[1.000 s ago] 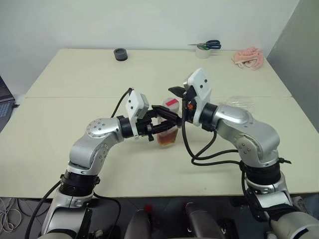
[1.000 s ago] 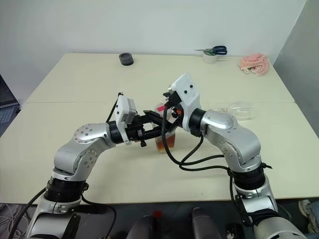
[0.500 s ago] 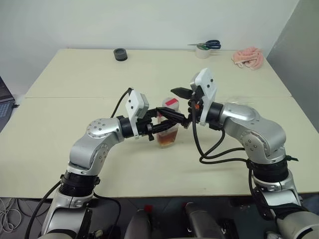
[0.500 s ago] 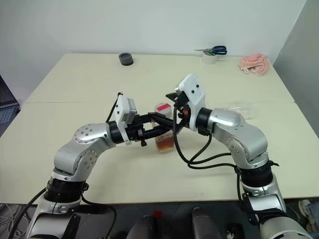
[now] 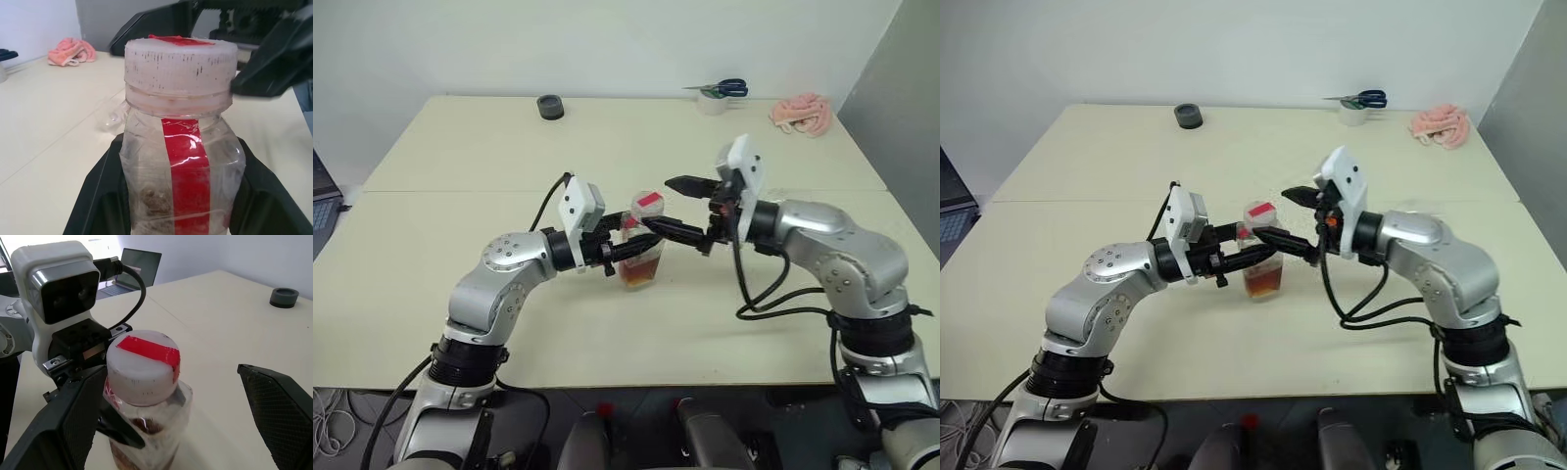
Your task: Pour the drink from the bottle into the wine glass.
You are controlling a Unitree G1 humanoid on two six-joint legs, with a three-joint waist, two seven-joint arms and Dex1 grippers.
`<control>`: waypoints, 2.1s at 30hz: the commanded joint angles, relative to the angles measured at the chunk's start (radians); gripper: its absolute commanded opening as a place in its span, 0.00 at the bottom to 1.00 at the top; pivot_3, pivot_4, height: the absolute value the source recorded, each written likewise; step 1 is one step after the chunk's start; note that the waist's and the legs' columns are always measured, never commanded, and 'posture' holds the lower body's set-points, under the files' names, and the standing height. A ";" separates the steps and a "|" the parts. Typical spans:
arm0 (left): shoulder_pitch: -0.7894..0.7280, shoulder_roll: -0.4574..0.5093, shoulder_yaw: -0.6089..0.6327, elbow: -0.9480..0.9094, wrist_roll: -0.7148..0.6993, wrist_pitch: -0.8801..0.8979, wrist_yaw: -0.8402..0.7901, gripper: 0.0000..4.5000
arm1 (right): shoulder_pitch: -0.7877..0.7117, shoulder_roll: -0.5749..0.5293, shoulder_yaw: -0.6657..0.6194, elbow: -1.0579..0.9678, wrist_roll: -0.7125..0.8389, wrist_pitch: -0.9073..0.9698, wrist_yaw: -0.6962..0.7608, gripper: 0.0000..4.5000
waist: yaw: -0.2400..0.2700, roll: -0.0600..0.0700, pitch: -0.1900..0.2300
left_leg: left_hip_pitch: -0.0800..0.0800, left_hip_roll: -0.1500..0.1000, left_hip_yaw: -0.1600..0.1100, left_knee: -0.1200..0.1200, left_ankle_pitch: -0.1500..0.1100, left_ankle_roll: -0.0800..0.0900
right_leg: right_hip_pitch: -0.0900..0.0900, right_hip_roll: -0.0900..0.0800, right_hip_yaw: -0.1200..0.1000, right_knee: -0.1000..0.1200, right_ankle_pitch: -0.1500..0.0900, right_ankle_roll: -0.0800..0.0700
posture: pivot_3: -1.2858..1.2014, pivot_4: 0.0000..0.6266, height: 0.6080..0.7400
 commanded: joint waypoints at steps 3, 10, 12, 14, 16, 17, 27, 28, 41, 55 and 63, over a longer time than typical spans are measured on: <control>0.000 0.012 0.027 -0.054 -0.018 -0.014 -0.019 0.42 | 0.017 -0.032 -0.063 -0.057 0.057 0.009 0.031 1.00 | -0.001 0.000 0.000 | 0.000 0.000 0.000 0.000 0.000 0.000 | 0.000 0.000 0.000 0.000 0.000 0.000 | 0.52 0.24 1.00; -0.001 0.012 0.026 -0.050 -0.014 -0.015 -0.021 0.42 | -0.014 0.016 -0.045 -0.127 0.107 0.077 -0.043 1.00 | 0.000 0.000 0.000 | 0.000 0.000 0.000 0.000 0.000 0.000 | 0.000 0.000 0.000 0.000 0.000 0.000 | 0.52 0.24 1.00; -0.002 0.011 0.025 -0.049 -0.013 -0.017 -0.020 0.42 | -0.022 0.035 -0.031 -0.134 0.099 0.102 -0.083 1.00 | 0.000 0.000 0.000 | 0.000 0.000 0.000 0.000 0.000 0.000 | 0.000 0.000 0.000 0.000 0.000 0.000 | 0.52 0.24 1.00; -0.002 0.010 0.025 -0.049 -0.012 -0.018 -0.020 0.42 | -0.027 0.049 -0.017 -0.141 0.093 0.120 -0.114 1.00 | 0.000 0.000 0.000 | 0.000 0.000 0.000 0.000 0.000 0.000 | 0.000 0.000 0.000 0.000 0.000 0.000 | 0.52 0.24 1.00; -0.003 0.008 0.024 -0.047 -0.011 -0.020 -0.019 0.42 | -0.027 0.065 0.000 -0.151 0.084 0.137 -0.148 1.00 | 0.000 0.000 0.000 | 0.000 0.000 0.000 0.000 0.000 0.000 | 0.000 0.000 0.000 0.000 0.000 0.000 | 0.52 0.24 1.00; -0.003 0.007 0.023 -0.046 -0.011 -0.021 -0.019 0.42 | -0.027 0.071 0.011 -0.153 0.072 0.141 -0.166 1.00 | 0.000 0.000 0.000 | 0.000 0.000 0.000 0.000 0.000 0.000 | 0.000 0.000 0.000 0.000 0.000 0.000 | 0.52 0.24 1.00; -0.001 0.004 0.022 -0.044 -0.007 -0.026 -0.017 0.42 | -0.037 0.145 -0.001 -0.169 0.086 0.179 -0.260 0.87 | 0.000 0.000 0.000 | 0.000 0.000 0.000 0.000 0.000 0.000 | 0.000 0.000 0.000 0.000 0.000 0.000 | 0.52 0.24 1.00; -0.002 0.003 0.022 -0.044 -0.006 -0.027 -0.017 0.42 | -0.036 0.149 0.003 -0.168 0.084 0.180 -0.264 0.79 | 0.000 0.000 0.000 | 0.000 0.000 0.000 0.000 0.000 0.000 | 0.000 0.000 0.000 0.000 0.000 0.000 | 0.52 0.24 1.00; -0.018 -0.005 0.016 -0.016 -0.002 -0.036 -0.023 0.42 | -0.059 0.056 0.096 0.027 0.084 -0.081 0.280 0.40 | -0.001 0.000 0.000 | 0.000 0.000 0.000 0.001 0.000 0.000 | 0.000 0.000 0.000 0.000 0.000 0.000 | 0.52 0.24 1.00; -0.027 -0.007 0.018 -0.026 0.018 -0.036 -0.034 0.42 | -0.306 0.072 0.153 0.643 -0.193 -0.507 0.708 0.40 | 0.000 0.000 0.000 | 0.000 -0.001 0.000 -0.002 0.000 0.000 | 0.000 -0.002 0.000 0.000 0.003 -0.005 | 0.52 0.24 1.00; -0.054 -0.017 0.009 0.003 0.021 -0.048 -0.051 0.42 | -0.281 0.047 0.110 0.522 -0.151 -0.376 0.669 0.94 | 0.001 0.000 0.000 | 0.001 -0.002 0.000 0.000 0.000 0.000 | 0.000 -0.003 -0.001 0.001 0.003 -0.005 | 0.52 0.24 1.00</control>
